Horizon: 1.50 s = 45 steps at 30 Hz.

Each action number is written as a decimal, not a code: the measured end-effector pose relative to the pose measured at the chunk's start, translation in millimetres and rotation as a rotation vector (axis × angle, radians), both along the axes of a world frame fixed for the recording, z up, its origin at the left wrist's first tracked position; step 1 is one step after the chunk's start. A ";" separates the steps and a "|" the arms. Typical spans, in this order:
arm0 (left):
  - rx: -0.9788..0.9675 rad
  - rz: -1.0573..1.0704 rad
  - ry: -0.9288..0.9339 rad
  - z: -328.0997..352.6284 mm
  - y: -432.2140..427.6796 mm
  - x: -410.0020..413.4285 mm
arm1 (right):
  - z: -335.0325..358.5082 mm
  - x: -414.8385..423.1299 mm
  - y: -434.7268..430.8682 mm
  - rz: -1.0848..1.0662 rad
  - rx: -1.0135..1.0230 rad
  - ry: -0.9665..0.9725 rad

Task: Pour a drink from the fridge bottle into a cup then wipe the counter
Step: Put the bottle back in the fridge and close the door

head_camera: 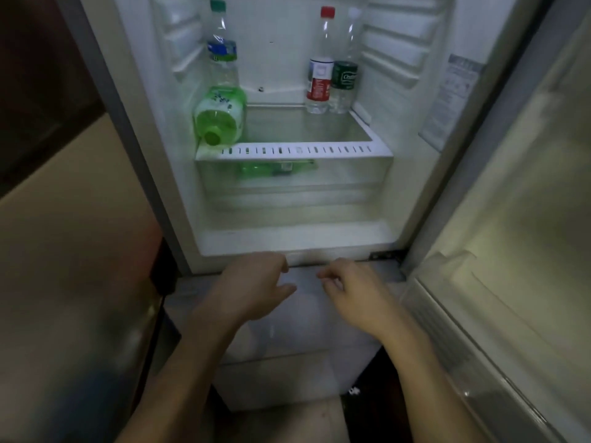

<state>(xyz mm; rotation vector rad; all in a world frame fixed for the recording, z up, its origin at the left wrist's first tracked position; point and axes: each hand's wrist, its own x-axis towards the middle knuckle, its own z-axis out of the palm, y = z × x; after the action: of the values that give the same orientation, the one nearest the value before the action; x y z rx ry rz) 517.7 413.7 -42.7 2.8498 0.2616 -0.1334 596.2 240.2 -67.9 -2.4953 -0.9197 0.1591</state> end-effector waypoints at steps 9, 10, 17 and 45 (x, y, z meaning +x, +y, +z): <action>0.118 0.052 0.052 -39.5 -94.2 -94.6 | -37.6 -81.2 -97.8 0.102 -0.013 0.109; 0.122 0.057 0.071 -44.9 -107.9 -107.4 | -42.9 -91.5 -110.1 0.112 -0.019 0.121; 0.073 0.081 0.213 -60.6 -177.4 -189.9 | -66.6 -154.8 -190.5 0.186 -0.112 0.212; -0.094 -0.144 -0.122 -50.6 -351.3 -333.7 | -15.8 -277.5 -487.7 -0.875 0.527 -0.156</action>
<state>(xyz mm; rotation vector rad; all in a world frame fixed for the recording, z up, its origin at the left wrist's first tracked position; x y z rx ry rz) 183.9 62.4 -93.3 2.7683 0.0247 -0.0005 318.7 -247.5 -83.7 -2.1826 0.1415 -0.5003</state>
